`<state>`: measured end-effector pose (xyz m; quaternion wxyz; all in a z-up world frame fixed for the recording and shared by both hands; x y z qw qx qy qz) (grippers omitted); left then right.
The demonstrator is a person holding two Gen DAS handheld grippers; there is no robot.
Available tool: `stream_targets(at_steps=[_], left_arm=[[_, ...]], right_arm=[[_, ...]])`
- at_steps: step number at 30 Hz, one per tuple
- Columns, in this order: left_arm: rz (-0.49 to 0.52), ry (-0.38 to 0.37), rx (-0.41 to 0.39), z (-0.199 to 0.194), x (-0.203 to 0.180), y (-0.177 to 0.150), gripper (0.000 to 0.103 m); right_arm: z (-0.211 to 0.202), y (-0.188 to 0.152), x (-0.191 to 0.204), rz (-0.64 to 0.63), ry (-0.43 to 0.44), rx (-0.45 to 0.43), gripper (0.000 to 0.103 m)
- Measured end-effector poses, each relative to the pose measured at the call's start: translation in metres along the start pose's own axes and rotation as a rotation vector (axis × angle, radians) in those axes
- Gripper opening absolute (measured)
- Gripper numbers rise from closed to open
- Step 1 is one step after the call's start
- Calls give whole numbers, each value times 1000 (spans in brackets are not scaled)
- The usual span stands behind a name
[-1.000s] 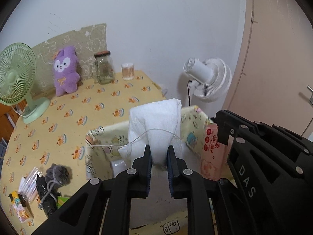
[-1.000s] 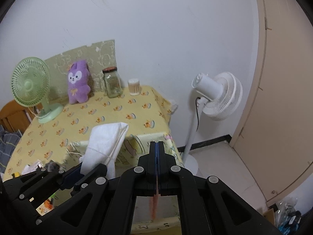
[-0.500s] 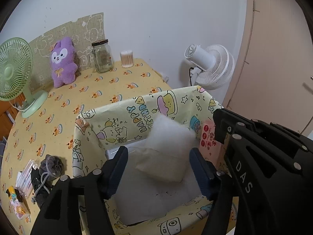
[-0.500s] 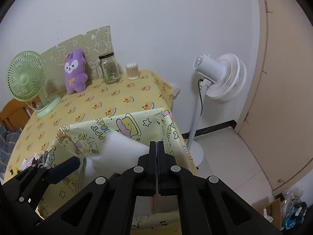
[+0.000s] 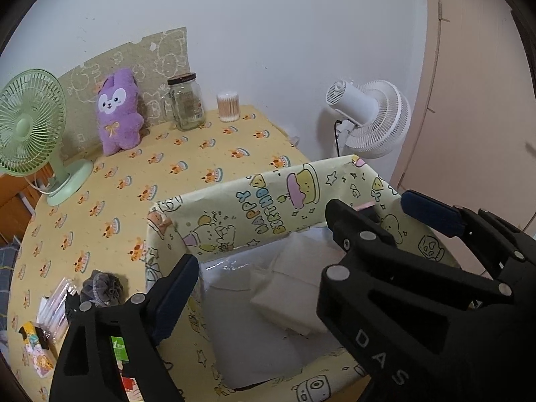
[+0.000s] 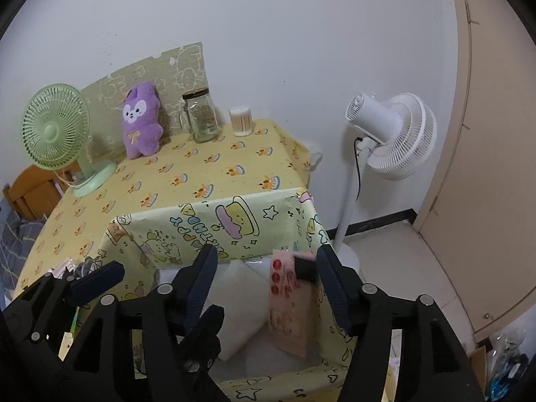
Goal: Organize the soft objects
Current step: 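Lower and release the white cloth in the box while the right tool releases the pink card there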
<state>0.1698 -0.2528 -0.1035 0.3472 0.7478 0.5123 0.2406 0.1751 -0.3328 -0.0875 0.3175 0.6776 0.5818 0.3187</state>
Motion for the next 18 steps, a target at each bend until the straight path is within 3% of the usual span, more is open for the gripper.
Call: stream_targets(at_steps=[3,18], left_arm=[[-5,0,-6,-2,3,2,93],[4,13,-69,-30,14,14,97]], right_arm=[[-2,2,3,-5,-9,-2,77],[-29,17,15,-10,-38,-63,82]])
Point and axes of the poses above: each gripper's, at about its wrist camera, not at the fingertips, and z roughly the way its jaws point, x to its left, y to its top, the point moved 7 cm from there along z, roughly the way its jaws point, and after that the axes turned 5 degrees about -x, right-handed, at the moved point
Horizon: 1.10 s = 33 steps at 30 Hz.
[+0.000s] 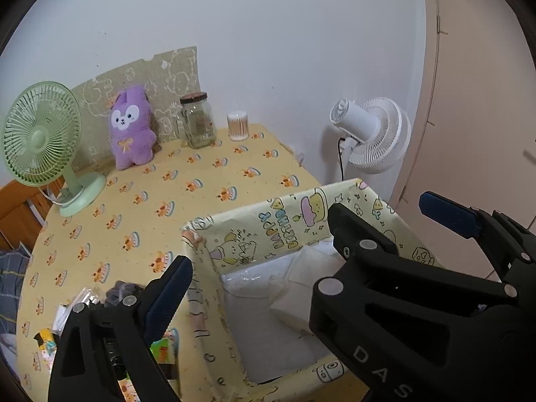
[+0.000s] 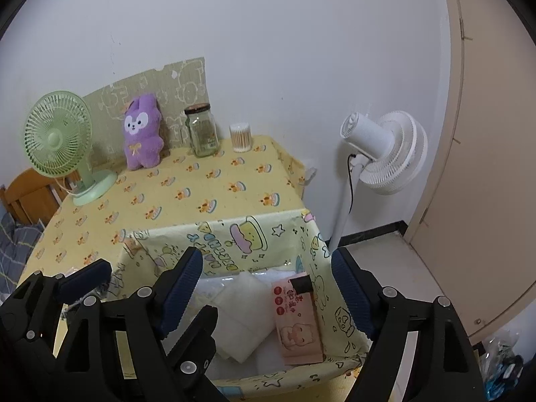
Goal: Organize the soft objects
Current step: 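Lower and release the white cloth in the box while the right tool releases the pink card there, then withdraw both tools from the box back toward the remaining table items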
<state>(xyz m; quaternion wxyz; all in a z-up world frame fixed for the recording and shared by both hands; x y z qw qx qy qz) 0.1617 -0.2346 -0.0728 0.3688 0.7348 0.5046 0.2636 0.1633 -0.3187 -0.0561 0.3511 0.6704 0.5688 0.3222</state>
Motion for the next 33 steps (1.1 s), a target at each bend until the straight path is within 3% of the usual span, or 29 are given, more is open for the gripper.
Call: stream_targets(at_steps=[14,22,33], left_arm=[[7,14,-71,-39,21,14,97],[4,31,-112,-57,35,23,103],[-2,29,-154,-76,54,25,103]], right_arm=[[-37,16,22,21,6,-65,93],[-58,30,37,13,-2,-121,95],[-77,35,57,9,-11,-153,100]])
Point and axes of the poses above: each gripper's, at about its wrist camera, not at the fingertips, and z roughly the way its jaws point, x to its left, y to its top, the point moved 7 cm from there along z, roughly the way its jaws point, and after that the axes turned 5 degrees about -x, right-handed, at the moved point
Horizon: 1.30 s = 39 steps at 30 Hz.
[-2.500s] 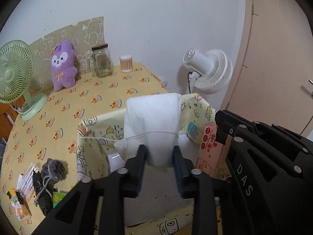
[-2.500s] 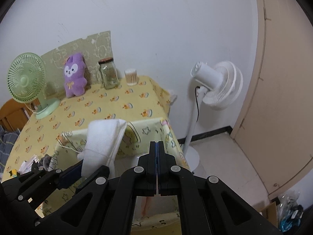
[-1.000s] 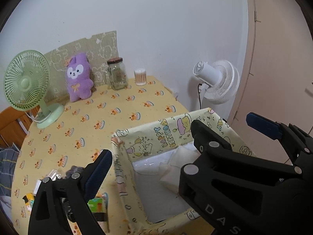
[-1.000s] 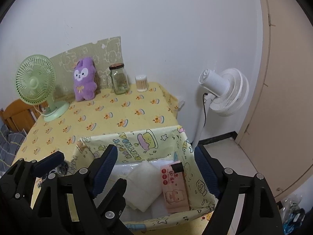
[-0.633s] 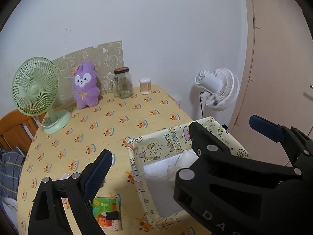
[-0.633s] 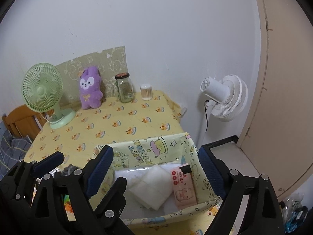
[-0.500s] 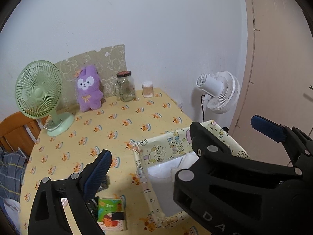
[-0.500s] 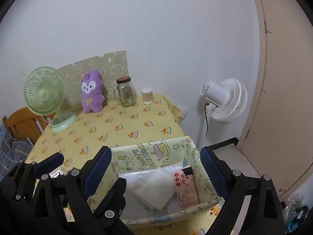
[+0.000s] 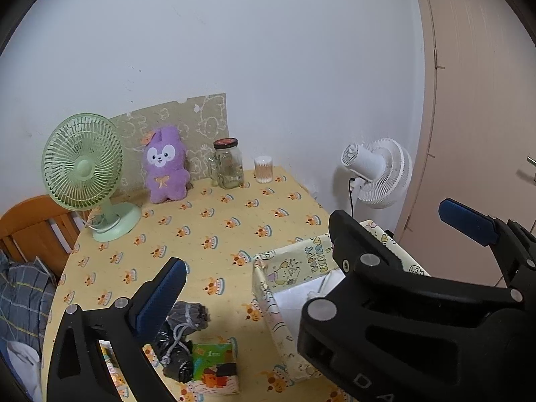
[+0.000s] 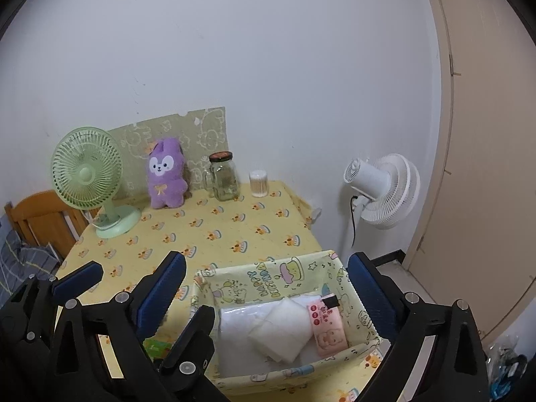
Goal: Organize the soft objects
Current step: 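Withdraw both tools from the box back toward the remaining table items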
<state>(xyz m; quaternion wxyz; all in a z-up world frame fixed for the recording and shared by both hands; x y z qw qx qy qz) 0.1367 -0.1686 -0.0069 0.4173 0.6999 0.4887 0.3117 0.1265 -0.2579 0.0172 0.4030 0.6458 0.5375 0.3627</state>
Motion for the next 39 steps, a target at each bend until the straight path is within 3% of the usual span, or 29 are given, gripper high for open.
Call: stream_targets(at_steps=[16,39], left_arm=[[-6,28,-57,-36,40,-4,103],[-57,125,-57,-57,101,-39,103]], right_arm=[[-28,1,44,-11,16,-35,102],[-36,-25,109,-36,92,-26,102]])
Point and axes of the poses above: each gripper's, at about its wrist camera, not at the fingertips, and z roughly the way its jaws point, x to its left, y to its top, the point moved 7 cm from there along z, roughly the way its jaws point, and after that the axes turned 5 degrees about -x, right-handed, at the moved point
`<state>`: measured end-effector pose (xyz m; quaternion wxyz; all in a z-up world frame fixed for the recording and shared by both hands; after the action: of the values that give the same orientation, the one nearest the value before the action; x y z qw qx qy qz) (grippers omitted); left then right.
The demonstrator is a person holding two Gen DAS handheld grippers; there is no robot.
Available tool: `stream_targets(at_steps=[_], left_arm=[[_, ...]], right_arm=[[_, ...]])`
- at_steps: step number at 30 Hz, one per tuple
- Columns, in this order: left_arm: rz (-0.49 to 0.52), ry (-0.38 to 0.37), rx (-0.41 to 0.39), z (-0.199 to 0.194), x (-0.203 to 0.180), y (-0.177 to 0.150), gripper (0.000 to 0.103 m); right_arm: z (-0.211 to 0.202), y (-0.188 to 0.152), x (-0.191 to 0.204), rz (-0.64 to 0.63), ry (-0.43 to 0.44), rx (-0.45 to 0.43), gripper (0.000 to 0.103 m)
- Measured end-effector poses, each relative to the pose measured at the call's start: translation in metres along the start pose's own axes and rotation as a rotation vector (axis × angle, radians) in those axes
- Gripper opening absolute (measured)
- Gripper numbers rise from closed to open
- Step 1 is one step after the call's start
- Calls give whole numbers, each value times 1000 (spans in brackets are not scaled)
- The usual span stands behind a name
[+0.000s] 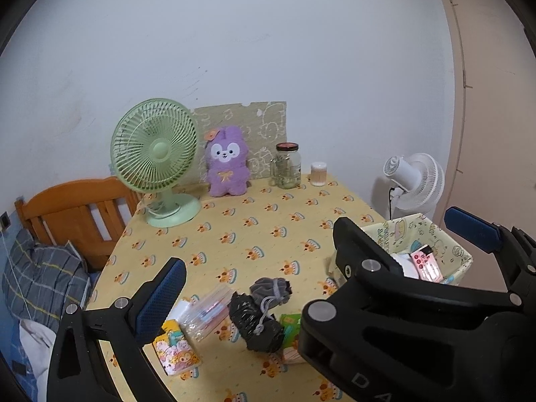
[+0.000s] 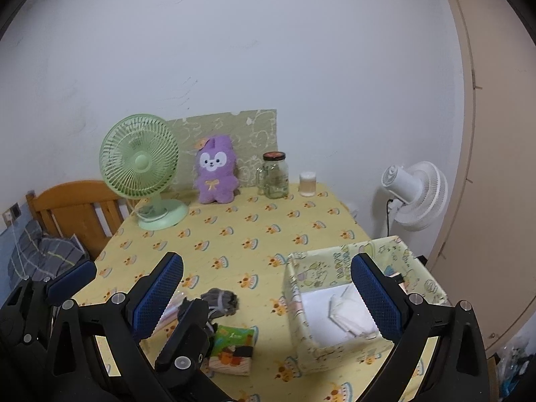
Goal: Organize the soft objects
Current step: 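Withdraw both tools from the box back toward the remaining table items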
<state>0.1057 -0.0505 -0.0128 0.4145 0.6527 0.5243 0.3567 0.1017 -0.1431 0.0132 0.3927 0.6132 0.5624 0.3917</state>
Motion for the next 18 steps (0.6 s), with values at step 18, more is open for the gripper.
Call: stream_targets(at_steps=[18], left_arm=[[-52,58,58,13,33,-54,102]], right_arm=[[25,-48,37,-34,76,48,101]])
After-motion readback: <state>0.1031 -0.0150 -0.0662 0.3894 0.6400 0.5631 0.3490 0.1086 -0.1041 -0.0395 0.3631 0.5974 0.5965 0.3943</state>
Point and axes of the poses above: each gripper's, at about its wrist camera, not at the fingertips, and z roughly the way its jaws point, x to its left, y to its top, the point moved 7 cm from there along z, roughly the way its jaws point, and after that the axes turned 5 degrees about -x, right-handed, at the moved point
